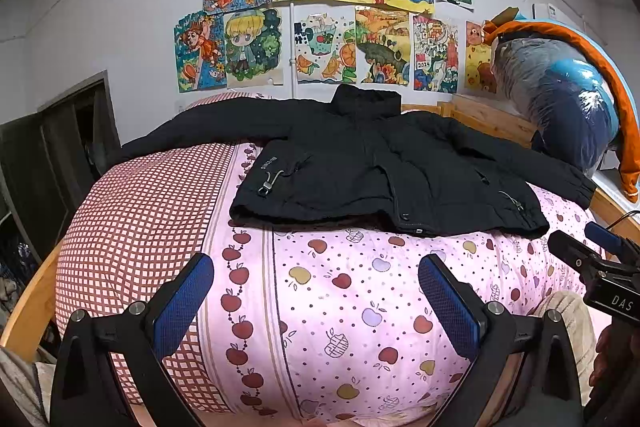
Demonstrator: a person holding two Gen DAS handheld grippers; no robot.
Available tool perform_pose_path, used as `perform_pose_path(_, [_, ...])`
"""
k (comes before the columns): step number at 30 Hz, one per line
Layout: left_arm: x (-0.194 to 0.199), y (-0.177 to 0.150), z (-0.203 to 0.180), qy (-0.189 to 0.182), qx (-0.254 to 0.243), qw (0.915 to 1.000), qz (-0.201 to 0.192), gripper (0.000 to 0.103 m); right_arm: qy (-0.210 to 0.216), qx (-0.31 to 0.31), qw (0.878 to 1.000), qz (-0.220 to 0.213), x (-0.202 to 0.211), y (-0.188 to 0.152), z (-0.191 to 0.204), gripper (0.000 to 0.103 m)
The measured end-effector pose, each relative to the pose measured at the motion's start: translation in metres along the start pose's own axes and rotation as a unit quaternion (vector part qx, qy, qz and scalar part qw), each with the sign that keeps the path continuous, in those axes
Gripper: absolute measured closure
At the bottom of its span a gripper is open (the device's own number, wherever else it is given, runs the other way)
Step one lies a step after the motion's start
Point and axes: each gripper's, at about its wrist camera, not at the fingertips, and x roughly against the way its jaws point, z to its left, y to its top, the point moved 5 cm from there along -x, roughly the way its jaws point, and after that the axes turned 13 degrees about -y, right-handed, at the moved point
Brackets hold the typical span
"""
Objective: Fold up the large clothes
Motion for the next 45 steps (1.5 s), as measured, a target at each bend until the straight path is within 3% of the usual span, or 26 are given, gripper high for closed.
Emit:
perform_pose_path(9, [-0.005,-0.001,-0.002,0.003,0.003,0.9999,0.01,0.0,0.001,-0.008,1.0,0.011,-0.004,-0.001,-0.006,0.001])
perform_pose_path(15, [-0.027,0.004,-0.005,0.032,-0.011,0.9979,0.056,0.0,0.007,-0.028,0.997,0.07,-0.022,-0.005,-0.015,0.001])
perform_pose_path(19, [-0.048,0.015,-0.017,0.009,-0.025,0.9955,0.09,0.0,-0.014,-0.038,0.995,0.096,-0.037,-0.007,-0.029,0.001])
perform_pose_path(24, [-0.079,0.032,-0.044,-0.037,-0.056,0.988,0.139,0.0,-0.046,-0.051,0.993,0.095,-0.047,-0.001,-0.049,0.001])
perform_pose_path(30, [-0.108,0.072,-0.088,-0.019,-0.163,0.9798,0.114,0.0,-0.065,-0.067,0.991,0.101,-0.063,0.012,-0.081,0.001])
perform_pose_path(35, [-0.139,0.103,-0.117,-0.039,-0.194,0.9759,0.093,0.0,-0.094,-0.085,0.987,0.094,-0.077,0.023,-0.111,0.001])
perform_pose_path(39, [-0.176,0.118,-0.132,-0.004,-0.23,0.9699,0.081,0.0,-0.105,-0.146,0.981,0.074,-0.089,0.032,-0.148,0.001])
perform_pose_path(45, [-0.243,0.144,-0.155,-0.032,-0.266,0.9601,0.08,0.0,-0.135,-0.242,0.96,0.035,-0.117,0.041,-0.205,0.001])
